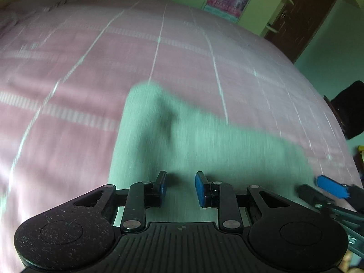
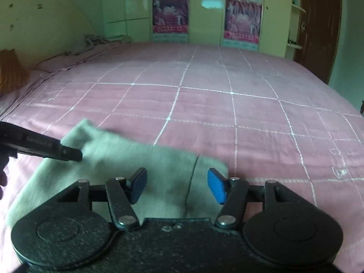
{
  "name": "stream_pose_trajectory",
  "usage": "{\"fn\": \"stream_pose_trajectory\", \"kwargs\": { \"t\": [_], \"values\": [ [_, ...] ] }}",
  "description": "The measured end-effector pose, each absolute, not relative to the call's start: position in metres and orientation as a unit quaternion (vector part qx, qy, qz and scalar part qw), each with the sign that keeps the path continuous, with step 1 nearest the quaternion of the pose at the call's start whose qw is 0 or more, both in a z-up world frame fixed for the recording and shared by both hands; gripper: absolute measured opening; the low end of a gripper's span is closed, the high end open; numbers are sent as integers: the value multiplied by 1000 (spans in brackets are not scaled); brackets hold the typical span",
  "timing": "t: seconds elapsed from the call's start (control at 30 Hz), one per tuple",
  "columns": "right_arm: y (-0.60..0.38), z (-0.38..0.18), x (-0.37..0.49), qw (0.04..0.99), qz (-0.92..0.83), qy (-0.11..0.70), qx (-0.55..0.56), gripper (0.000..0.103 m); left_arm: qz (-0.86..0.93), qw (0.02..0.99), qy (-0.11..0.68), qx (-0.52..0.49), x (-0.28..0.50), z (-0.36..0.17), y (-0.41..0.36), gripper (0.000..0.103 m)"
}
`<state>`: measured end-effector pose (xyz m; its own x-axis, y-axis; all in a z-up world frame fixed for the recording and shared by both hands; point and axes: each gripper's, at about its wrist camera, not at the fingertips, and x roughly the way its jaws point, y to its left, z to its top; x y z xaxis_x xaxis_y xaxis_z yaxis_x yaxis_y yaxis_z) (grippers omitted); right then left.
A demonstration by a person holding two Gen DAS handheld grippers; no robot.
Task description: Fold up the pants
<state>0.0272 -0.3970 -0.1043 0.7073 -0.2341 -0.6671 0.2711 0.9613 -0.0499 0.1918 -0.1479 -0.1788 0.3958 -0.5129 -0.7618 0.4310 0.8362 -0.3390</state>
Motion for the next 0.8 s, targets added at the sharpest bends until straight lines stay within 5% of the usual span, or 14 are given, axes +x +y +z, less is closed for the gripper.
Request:
{"fn": "stream_pose_trajectory", "kwargs": {
  "t": [0.13, 0.33, 0.43, 0.7, 0.8],
  "values": [
    [-389, -146, 2, 905, -136, 403, 1, 60, -294, 843, 450, -23, 150, -186, -133, 26],
    [-381, -108, -15, 924, -145, 352, 27, 61, -288, 848, 443, -25, 120, -182, -130, 27],
    [-380, -140, -15, 900, -149, 409, 5, 61, -282, 851, 443, -17, 114, -178, -134, 27],
    [-366, -105, -34, 929, -147, 339, 25, 62, -271, 855, 441, -25, 101, -178, -125, 27],
    [-369, -137, -26, 903, -152, 401, 28, 65, -273, 858, 435, -1, 95, -177, -131, 27]
  ]
}}
